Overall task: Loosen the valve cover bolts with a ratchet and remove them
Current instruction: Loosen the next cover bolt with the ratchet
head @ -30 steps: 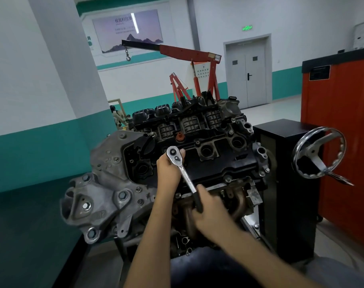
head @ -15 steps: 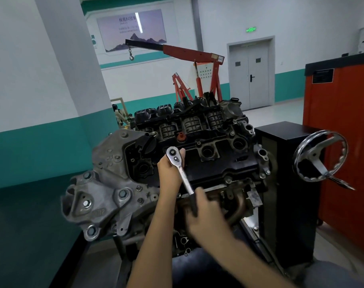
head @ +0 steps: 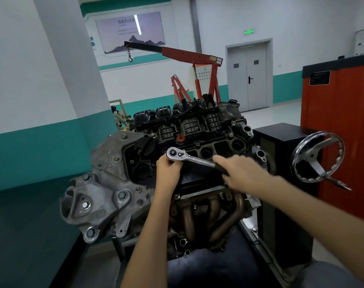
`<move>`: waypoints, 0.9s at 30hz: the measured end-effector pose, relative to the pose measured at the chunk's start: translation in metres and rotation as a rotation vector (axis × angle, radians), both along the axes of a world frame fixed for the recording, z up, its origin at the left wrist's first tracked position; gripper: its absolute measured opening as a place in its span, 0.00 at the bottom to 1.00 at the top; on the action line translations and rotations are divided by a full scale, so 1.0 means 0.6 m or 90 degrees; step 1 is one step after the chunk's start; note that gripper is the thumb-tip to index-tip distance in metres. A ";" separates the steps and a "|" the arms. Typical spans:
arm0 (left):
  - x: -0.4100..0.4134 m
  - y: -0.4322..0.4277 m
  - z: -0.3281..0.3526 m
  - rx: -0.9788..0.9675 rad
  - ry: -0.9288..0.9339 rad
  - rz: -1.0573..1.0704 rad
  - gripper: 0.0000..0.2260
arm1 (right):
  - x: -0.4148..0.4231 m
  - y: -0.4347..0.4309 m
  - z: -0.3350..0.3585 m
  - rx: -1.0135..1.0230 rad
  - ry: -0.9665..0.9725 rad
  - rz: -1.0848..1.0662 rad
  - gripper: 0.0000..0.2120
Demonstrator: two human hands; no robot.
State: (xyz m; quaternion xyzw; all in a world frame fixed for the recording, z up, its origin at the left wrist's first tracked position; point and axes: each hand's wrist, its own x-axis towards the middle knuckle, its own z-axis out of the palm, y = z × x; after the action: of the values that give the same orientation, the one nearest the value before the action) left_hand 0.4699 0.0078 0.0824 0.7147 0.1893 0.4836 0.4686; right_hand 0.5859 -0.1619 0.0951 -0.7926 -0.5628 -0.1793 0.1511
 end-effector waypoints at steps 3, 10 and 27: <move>0.004 -0.011 -0.008 -0.001 -0.007 0.014 0.17 | -0.089 0.004 -0.088 0.134 0.284 0.012 0.19; 0.008 -0.010 0.003 0.016 0.024 0.069 0.20 | -0.206 0.080 -0.142 0.280 0.565 0.080 0.16; -0.008 -0.023 0.009 0.051 -0.057 -0.052 0.17 | -0.111 0.007 -0.086 0.141 0.377 0.081 0.10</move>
State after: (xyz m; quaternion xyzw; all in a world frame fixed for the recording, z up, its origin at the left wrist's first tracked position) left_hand 0.4648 -0.0057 0.0878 0.7174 0.1192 0.5027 0.4673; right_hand 0.5193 -0.1575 0.0432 -0.7524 -0.5196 0.0090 0.4047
